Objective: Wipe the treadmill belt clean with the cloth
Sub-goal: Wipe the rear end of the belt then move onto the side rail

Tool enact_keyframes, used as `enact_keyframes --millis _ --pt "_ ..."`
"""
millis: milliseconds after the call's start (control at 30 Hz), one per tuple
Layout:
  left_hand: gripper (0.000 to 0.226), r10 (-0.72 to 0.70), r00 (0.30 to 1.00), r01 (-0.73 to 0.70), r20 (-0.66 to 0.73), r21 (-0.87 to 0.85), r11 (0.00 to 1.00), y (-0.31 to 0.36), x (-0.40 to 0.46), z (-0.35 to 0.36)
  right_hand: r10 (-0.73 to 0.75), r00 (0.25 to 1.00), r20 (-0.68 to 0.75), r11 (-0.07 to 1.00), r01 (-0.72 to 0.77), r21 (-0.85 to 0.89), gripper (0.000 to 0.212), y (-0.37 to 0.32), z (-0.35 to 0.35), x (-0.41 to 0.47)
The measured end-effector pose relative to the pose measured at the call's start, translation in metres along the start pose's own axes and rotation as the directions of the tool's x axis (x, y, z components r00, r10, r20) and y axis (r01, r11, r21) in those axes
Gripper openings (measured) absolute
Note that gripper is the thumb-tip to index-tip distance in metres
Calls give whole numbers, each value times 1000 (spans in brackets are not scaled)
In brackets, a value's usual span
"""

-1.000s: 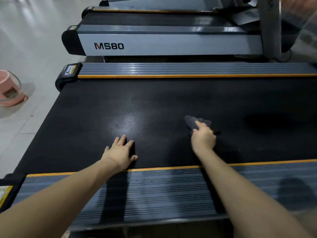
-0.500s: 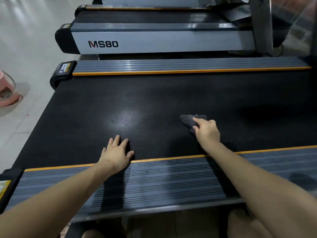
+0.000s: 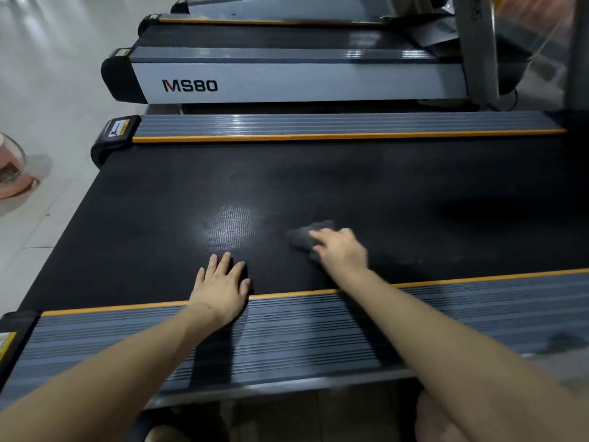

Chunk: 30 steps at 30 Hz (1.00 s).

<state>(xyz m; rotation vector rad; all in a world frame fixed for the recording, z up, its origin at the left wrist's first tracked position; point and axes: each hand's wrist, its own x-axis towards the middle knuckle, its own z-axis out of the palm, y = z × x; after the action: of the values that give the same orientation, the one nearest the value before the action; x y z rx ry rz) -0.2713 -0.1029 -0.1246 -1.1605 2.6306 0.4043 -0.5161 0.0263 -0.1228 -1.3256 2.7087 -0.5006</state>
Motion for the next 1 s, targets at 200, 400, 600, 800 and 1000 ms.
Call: enact_keyframes --millis 200,400,600,800,1000 --pt "60 25 998 -20 -54 80 997 -17 -5 10 455 886 -87 886 -461 -57 38 57 -27 6" --pt "70 18 988 -13 -152 39 999 -19 -6 14 67 995 -71 998 -66 14 32 -70 26 -17" --pt "65 26 975 -21 -220 23 1000 -21 -10 19 -165 986 -35 984 161 -78 29 -22 14 -17" --pt "61 38 972 -53 -232 -60 997 -20 -7 18 319 936 -145 923 -342 -177 29 82 -26 2" --pt "53 22 976 -36 -216 -59 998 -20 -6 19 83 992 -98 993 -91 -76 25 -63 27 -28"
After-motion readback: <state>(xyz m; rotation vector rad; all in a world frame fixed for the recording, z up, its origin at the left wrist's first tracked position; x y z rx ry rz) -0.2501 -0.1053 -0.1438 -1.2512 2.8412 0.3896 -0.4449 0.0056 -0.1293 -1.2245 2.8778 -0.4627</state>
